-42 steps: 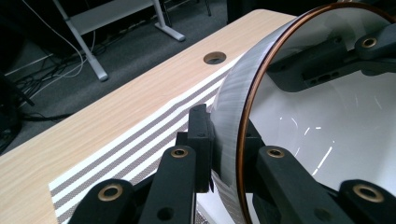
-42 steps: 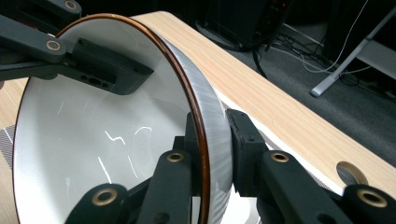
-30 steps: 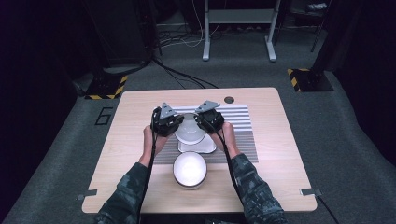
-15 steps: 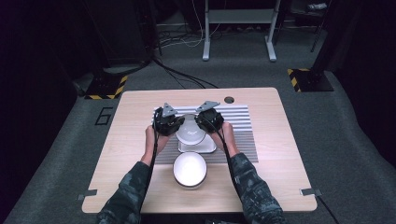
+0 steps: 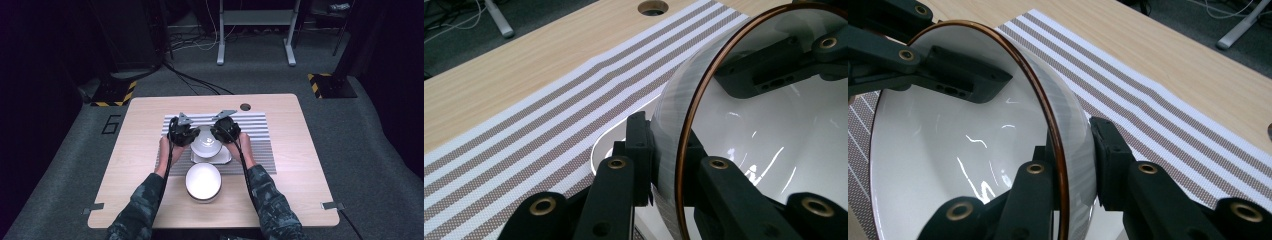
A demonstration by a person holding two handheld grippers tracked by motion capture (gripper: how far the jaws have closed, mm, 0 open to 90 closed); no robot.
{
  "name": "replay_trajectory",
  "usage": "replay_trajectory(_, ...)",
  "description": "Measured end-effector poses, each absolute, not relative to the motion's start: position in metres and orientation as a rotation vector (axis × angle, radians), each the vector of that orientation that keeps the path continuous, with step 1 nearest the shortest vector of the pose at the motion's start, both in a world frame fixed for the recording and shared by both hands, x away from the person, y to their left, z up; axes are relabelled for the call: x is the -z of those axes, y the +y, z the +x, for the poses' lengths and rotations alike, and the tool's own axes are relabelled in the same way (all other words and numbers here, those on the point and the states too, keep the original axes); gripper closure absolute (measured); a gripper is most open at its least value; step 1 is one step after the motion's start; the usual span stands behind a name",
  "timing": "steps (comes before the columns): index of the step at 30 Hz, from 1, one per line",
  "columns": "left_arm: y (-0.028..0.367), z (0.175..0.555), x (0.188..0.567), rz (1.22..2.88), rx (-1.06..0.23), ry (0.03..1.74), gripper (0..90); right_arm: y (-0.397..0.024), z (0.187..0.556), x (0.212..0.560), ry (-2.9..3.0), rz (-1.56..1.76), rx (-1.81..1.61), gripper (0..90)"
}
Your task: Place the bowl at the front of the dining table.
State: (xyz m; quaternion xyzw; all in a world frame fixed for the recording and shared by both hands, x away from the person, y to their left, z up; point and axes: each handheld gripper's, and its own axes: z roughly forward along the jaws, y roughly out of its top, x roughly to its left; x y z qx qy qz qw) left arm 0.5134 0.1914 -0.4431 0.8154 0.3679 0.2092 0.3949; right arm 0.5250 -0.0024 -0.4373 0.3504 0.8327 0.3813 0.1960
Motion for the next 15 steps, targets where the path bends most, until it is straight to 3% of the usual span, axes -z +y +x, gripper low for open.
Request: replay_trajectory(15, 0.188, 0.518, 0.456, 2.113, -0.474, 0.968, 81.8, -0.004, 0.529, 0.450, 2.377, 1.062, -1.042, 79.0)
